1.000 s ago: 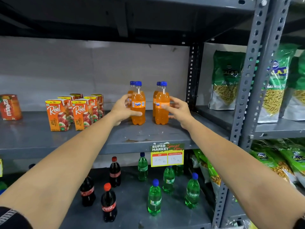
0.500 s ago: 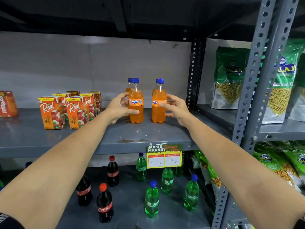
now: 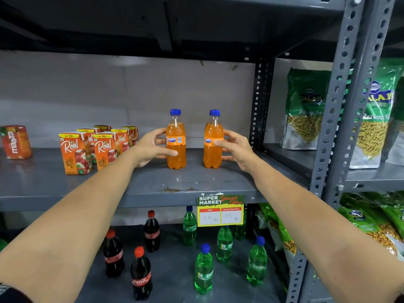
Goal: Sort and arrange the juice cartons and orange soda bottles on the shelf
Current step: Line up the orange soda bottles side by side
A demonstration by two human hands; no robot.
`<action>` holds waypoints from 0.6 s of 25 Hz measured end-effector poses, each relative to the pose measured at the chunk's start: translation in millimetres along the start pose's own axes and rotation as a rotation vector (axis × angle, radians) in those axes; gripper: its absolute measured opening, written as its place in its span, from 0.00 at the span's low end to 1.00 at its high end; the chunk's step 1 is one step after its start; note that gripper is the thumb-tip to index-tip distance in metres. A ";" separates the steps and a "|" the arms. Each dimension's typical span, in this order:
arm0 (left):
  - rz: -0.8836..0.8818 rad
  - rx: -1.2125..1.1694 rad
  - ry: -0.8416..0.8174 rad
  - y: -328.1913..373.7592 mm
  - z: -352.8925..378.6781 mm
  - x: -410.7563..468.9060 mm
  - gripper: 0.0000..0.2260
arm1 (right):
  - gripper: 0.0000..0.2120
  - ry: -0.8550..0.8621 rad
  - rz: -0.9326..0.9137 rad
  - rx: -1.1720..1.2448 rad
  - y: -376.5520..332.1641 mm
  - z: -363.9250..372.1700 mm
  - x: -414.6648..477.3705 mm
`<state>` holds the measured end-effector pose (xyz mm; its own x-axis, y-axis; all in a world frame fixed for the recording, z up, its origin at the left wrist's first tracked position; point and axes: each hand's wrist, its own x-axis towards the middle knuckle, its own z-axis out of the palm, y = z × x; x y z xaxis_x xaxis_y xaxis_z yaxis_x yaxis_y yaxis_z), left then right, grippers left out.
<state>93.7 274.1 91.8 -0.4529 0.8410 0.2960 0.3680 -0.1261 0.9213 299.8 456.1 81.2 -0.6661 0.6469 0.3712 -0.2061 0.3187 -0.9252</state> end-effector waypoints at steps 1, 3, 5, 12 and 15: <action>-0.003 -0.007 -0.001 -0.3 0.1 -0.5 0.38 | 0.30 -0.001 0.003 -0.002 0.2 0.3 -0.4; -0.006 -0.010 -0.002 -0.9 0.6 -0.9 0.38 | 0.29 -0.002 0.001 -0.008 0.9 0.3 -0.5; -0.015 -0.021 -0.008 -1.3 0.6 -1.3 0.37 | 0.28 -0.010 -0.004 -0.009 0.6 0.4 -1.1; -0.037 -0.042 -0.028 1.3 0.9 -5.6 0.37 | 0.29 -0.021 -0.005 -0.016 0.4 1.9 -3.6; -0.084 -0.080 -0.031 2.5 3.5 -7.5 0.36 | 0.27 -0.028 -0.005 -0.025 1.6 0.1 -4.2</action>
<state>100.8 269.3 91.0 -0.4535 0.8661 0.2103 0.2638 -0.0950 0.9599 302.2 453.8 78.2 -0.6849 0.6257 0.3734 -0.1916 0.3398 -0.9208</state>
